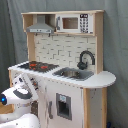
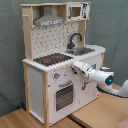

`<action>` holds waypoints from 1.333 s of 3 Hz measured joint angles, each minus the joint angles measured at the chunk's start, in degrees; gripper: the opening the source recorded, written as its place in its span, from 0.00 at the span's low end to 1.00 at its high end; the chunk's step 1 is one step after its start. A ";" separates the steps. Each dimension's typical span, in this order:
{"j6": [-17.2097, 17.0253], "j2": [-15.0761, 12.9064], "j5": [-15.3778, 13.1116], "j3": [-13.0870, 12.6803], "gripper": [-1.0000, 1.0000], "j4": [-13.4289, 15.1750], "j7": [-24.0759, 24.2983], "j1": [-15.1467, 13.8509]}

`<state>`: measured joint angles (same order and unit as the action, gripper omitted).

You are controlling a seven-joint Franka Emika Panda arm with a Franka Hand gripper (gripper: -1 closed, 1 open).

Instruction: Play with the kitchen

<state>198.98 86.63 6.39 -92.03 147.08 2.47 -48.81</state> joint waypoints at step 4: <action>-1.24 -0.10 0.33 -0.39 0.00 0.24 -25.61 0.39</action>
<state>197.74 86.52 6.72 -92.42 147.33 -23.15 -48.42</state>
